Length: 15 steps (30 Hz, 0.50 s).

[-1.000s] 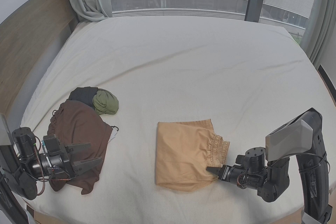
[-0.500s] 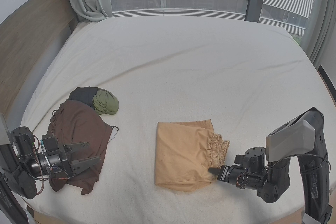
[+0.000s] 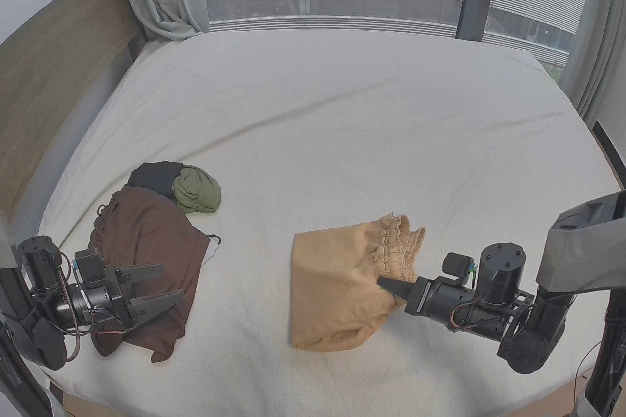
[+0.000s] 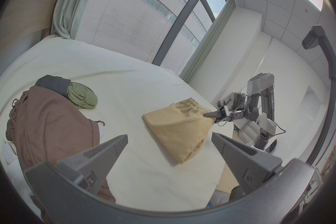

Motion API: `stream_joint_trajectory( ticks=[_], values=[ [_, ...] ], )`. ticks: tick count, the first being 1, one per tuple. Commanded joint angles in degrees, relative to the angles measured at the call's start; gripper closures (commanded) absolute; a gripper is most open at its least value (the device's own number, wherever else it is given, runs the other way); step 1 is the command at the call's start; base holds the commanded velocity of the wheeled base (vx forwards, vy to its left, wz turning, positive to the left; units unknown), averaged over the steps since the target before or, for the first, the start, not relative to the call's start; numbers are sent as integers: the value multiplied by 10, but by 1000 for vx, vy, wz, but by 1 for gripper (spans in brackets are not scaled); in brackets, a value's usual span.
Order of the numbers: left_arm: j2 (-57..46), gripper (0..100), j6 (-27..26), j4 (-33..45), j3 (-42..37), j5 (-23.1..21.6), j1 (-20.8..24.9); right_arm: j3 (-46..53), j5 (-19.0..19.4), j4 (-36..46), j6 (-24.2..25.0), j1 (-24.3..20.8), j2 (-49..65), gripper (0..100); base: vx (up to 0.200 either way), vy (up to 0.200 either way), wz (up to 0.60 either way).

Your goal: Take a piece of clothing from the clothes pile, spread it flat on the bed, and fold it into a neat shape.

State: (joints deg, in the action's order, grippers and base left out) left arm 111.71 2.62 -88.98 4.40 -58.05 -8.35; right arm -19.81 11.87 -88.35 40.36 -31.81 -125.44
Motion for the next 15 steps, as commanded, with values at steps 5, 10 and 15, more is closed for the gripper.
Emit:
stream_joint_trajectory(
  ticks=[5, 10, 15],
  values=[
    [-1, 0, -2, -1, -1, -1, -2, -9, 1, 1, -2, -36, 89, 100, 0, 0, 0],
    [3, 0, -24, 0, -10, -1, 0, -19, 1, 2, -3, -39, 97, 100, 0, 0, 0],
    [3, 0, -28, 0, -9, -1, 0, -39, 2, 5, -3, -38, 98, 100, 0, 0, 0]
  ],
)
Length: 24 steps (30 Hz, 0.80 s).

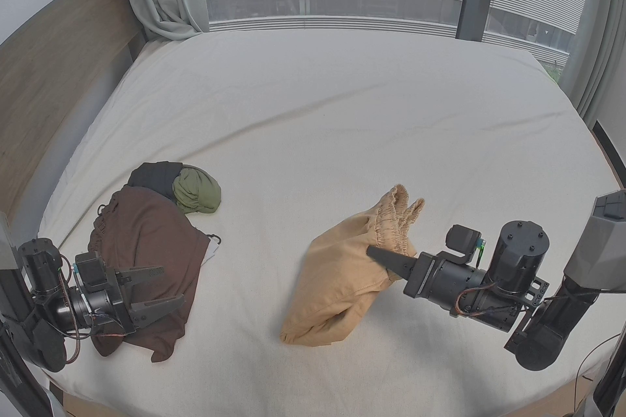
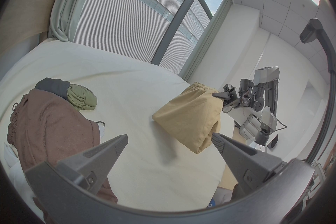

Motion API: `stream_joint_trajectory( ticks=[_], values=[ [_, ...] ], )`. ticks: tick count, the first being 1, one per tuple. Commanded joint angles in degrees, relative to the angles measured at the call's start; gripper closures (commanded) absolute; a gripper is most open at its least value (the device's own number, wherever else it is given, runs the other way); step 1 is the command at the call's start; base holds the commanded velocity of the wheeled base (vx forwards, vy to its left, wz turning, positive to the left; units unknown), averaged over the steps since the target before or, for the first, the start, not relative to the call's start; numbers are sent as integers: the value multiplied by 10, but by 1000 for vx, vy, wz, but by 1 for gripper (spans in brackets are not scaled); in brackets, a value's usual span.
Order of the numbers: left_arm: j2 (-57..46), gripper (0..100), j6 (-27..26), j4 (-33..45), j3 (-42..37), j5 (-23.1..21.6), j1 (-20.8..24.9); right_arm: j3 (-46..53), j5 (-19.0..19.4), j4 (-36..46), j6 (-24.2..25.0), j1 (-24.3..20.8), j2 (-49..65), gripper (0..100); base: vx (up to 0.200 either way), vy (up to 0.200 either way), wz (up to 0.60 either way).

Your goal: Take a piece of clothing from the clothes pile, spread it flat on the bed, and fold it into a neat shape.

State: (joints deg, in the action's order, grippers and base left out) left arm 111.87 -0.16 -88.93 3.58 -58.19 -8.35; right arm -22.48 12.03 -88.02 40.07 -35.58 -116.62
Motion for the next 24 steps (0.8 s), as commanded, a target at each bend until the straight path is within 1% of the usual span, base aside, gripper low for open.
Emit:
stream_joint_trajectory(
  ticks=[1, 11, 15, 20, 22, 23, 24],
  values=[
    [2, 0, 0, 0, -1, 0, -1, -19, 0, 4, 0, 0, 10, 100, 0, 0, 0],
    [1, 0, 0, 0, -2, 0, 1, -78, 0, 65, 0, 0, 33, 100, 0, 0, 0],
    [3, 0, 0, 0, 0, 0, 1, -126, 0, 114, 0, 8, 35, 100, 0, 0, 0],
    [3, 0, 0, 0, 0, 0, 3, -179, 0, 151, 0, 16, 31, 100, 0, 0, 0],
    [4, 0, 0, 0, 0, 0, 4, -215, 4, 182, 0, 23, 29, 100, 0, 0, 0],
    [4, 0, 0, 0, 0, 0, 4, -215, 4, 182, 0, 23, 29, 100, 0, 0, 0],
    [5, 0, 0, 0, 1, 0, 4, -244, 12, 211, 0, 26, 24, 100, 0, 0, 0]
  ],
)
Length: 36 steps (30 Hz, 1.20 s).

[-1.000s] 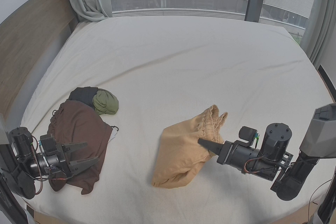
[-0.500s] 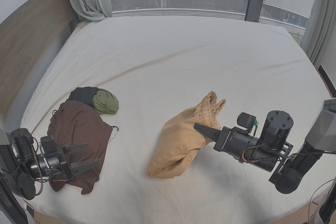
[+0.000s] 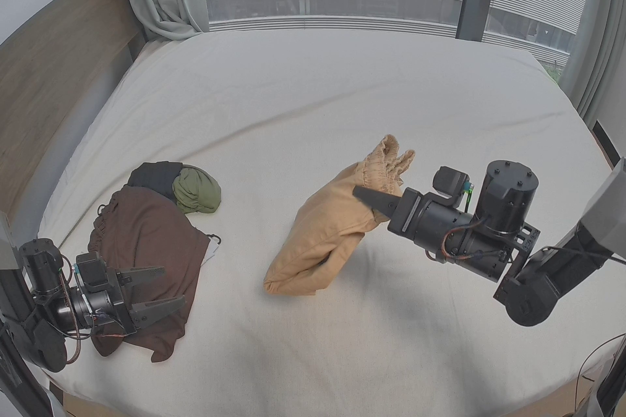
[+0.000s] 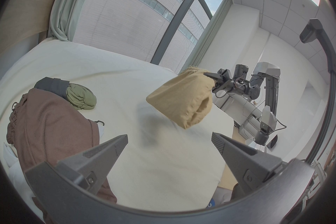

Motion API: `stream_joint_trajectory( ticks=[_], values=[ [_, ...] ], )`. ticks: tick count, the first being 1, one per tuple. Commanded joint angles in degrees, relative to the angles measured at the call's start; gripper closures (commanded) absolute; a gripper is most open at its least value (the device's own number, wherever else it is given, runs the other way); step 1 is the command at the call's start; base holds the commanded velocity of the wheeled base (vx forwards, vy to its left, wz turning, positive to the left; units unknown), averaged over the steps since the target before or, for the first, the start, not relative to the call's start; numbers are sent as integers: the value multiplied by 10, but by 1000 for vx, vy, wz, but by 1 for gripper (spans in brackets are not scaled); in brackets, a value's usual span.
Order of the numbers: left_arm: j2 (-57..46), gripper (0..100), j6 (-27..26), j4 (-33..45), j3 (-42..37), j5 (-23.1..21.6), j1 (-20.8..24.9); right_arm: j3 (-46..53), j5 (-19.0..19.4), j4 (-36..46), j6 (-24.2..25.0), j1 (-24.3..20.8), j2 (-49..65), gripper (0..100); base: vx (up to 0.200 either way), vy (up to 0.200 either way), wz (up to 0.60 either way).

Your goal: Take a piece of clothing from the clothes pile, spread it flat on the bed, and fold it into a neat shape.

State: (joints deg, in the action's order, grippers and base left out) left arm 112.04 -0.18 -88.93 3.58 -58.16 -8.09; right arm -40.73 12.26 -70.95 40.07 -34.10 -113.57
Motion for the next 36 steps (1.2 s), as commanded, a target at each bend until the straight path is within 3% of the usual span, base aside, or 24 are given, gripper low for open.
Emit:
stream_joint_trajectory(
  ticks=[1, 10, 36],
  values=[
    [4, 0, 0, 0, 0, 0, 1, -74, 12, 52, 0, 13, -10, 100, 0, 0, 0],
    [3, 0, 0, 0, -1, 0, 1, -195, 14, 117, 0, 33, -75, 100, 0, 0, 0],
    [3, 0, 0, 0, -2, 0, 0, -423, 31, 250, 2, 62, -185, 100, 0, 0, 0]
  ],
)
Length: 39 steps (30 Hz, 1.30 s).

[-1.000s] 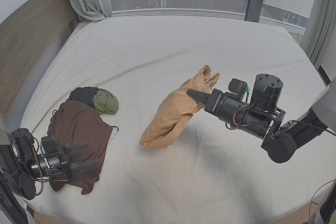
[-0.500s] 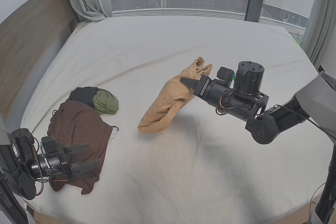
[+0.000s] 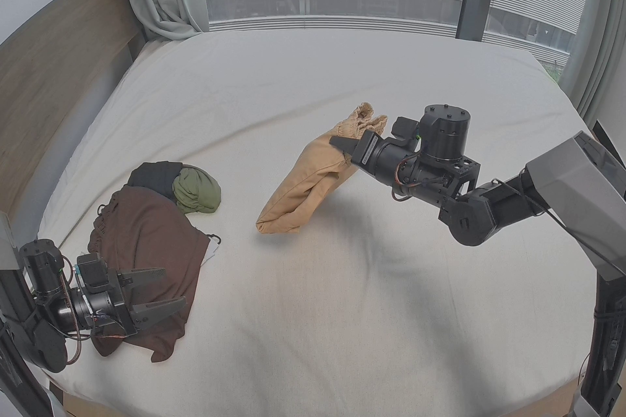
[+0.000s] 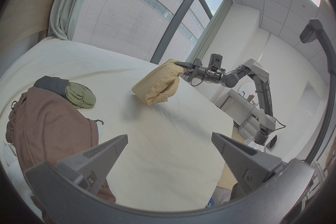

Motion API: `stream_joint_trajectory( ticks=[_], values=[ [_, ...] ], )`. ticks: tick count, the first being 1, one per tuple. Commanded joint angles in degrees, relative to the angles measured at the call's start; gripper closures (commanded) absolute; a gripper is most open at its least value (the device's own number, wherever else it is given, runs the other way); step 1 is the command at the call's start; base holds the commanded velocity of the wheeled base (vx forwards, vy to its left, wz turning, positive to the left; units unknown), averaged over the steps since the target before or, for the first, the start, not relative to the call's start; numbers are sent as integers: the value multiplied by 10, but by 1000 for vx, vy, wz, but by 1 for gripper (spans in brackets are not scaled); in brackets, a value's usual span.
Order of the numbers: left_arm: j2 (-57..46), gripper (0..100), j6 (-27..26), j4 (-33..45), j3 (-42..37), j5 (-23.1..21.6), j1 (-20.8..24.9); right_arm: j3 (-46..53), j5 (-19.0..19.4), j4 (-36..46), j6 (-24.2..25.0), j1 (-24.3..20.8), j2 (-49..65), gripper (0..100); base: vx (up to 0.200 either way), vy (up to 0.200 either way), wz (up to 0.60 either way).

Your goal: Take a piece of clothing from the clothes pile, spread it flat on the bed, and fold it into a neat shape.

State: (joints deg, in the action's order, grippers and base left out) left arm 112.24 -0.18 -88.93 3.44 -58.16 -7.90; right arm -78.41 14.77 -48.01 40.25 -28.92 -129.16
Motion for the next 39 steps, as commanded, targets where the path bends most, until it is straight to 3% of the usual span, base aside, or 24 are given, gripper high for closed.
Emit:
stream_joint_trajectory(
  ticks=[1, 16, 27, 33, 39],
  values=[
    [1, 0, 0, 0, 0, 0, -2, -46, 6, 20, 0, 11, -29, 100, 0, 0, 0],
    [0, 0, 0, 0, 1, -6, -4, -182, 14, 89, 0, 22, -96, 100, 0, 0, 0],
    [0, 0, 1, 0, 3, -12, -14, -45, 10, 77, -11, 60, -136, 100, 0, 0, 0],
    [1, 0, 1, 0, 3, -13, -15, 67, 7, 4, -11, 63, -126, 100, 0, 0, 0],
    [1, 0, 1, 0, 3, -13, -15, 83, -8, -35, -11, 71, -159, 100, 0, 0, 0]
  ],
)
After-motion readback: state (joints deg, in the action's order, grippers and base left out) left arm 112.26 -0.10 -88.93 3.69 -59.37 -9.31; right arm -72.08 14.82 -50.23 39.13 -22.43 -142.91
